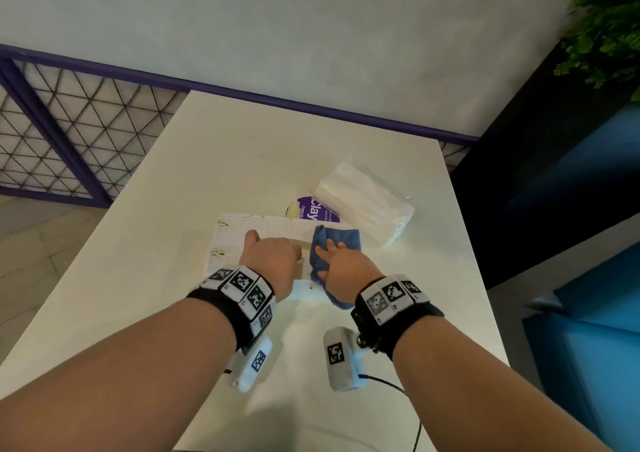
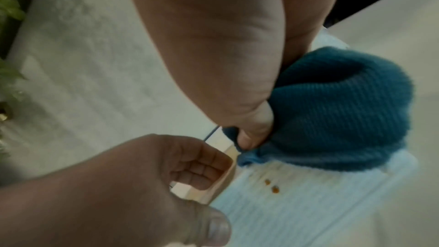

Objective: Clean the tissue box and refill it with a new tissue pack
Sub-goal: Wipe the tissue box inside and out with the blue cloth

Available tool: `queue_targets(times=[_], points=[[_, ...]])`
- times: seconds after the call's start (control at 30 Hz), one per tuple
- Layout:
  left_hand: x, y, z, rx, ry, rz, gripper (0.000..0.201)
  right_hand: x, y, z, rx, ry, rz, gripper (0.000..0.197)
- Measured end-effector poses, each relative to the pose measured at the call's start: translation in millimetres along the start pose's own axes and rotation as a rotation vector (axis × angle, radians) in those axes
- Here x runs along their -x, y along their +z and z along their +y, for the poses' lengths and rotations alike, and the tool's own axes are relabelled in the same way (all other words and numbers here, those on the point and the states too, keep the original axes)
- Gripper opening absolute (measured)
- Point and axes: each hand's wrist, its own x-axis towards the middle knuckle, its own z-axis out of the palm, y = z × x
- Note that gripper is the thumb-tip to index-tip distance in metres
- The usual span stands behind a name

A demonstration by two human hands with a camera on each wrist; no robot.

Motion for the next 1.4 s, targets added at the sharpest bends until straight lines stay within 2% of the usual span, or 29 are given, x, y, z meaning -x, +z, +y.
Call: queue_targets(times=[0.2, 0.27, 0.37, 0.43, 0.63, 0.77, 0.83, 1.0, 1.07, 1.27, 1.33, 1.4], points=[[-1, -4, 3, -0.02, -0.011, -0.033, 0.05, -15, -23, 2, -0.196, 0.129, 0.137, 0.065], [0, -3, 2, -0.036, -0.005, -0.03, 0.049, -12, -18, -4, -0.158, 0.118, 0.12, 0.066], [-1, 0, 2, -0.042, -0.004, 0.001, 0.042, 2, -4, -6, -0.057, 0.048, 0.007, 0.064], [-1, 1, 2, -0.031, -0.006, -0.002, 0.041, 6, -4, -1, -0.087, 0.013, -0.05, 0.062], [2, -1, 2, -0.031, 0.003, -0.012, 0.048, -24, -30, 1, -0.177, 0.155, 0.016, 0.067], [0, -1, 1, -0.027, 0.012, -0.012, 0.046, 0, -11, -5, -0.091, 0.073, 0.0, 0.064], [-2, 0, 0, -0.029, 0.014, -0.009, 0.044, 10, -1, 0, -0.132, 0.025, -0.002, 0.062], [-3, -5, 2, -0.029, 0.014, -0.042, 0.048, -16, -22, 3, -0.2, 0.142, 0.059, 0.066], [-2, -3, -1, -0.013, 0.018, -0.026, 0.047, -19, -26, -1, -0.171, 0.145, 0.06, 0.066], [-3, 5, -4, -0.013, 0.036, 0.018, 0.047, 22, -15, 4, -0.054, -0.024, 0.049, 0.053], [-2, 5, -6, -0.01, 0.046, 0.019, 0.046, 40, -15, 8, -0.209, -0.056, 0.142, 0.038], [0, 2, -9, -0.006, 0.083, 0.013, 0.045, 60, -19, 17, -0.448, -0.02, 0.204, 0.028]])
